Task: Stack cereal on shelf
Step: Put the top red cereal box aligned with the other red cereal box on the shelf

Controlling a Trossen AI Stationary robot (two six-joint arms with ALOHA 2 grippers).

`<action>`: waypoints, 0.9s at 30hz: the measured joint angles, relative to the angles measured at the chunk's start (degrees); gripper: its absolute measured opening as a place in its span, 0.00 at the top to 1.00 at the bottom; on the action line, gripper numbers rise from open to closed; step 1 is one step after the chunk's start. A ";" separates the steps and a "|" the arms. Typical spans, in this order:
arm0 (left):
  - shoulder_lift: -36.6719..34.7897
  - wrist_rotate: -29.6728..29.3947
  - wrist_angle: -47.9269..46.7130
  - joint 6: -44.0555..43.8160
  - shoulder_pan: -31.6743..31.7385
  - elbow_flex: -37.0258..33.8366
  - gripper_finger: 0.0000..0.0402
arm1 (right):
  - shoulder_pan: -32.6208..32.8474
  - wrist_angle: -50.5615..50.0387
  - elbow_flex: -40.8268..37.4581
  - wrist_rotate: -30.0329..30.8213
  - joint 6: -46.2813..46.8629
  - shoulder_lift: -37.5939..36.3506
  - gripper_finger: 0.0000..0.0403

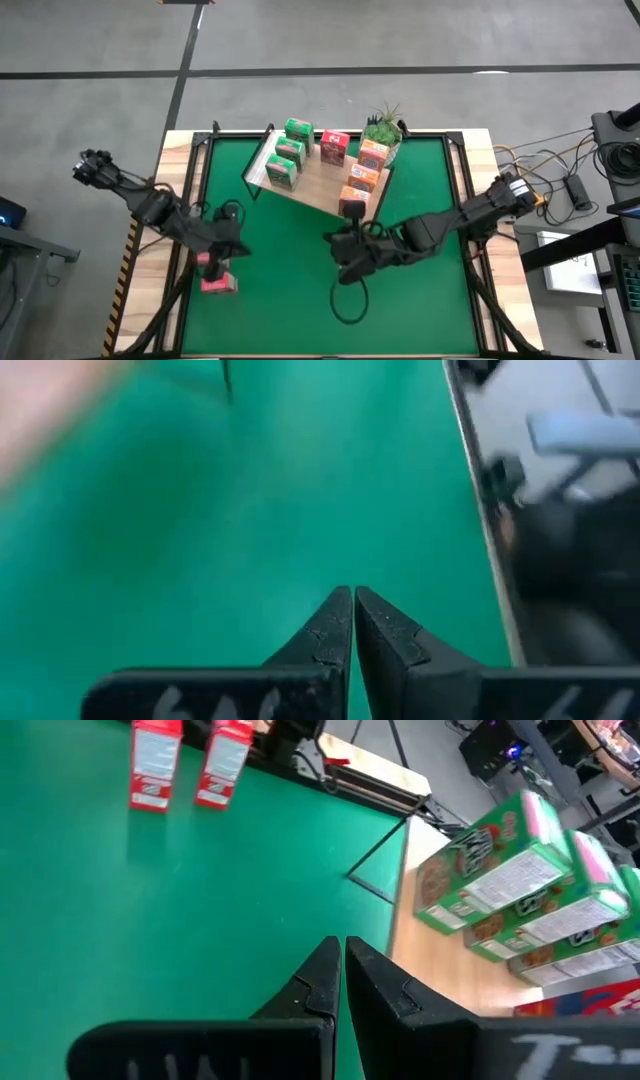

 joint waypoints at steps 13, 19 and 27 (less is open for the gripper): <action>6.50 15.11 -24.37 -23.68 -6.72 2.72 0.80 | 3.46 2.28 -3.99 2.18 4.49 -0.84 0.97; 8.61 13.21 -32.98 -23.57 -9.86 2.61 0.58 | 3.48 2.30 -4.08 2.13 4.51 -0.84 0.97; 11.39 10.04 -34.63 -24.13 -11.60 1.31 0.31 | 3.47 2.27 -4.08 2.09 4.48 -0.84 0.97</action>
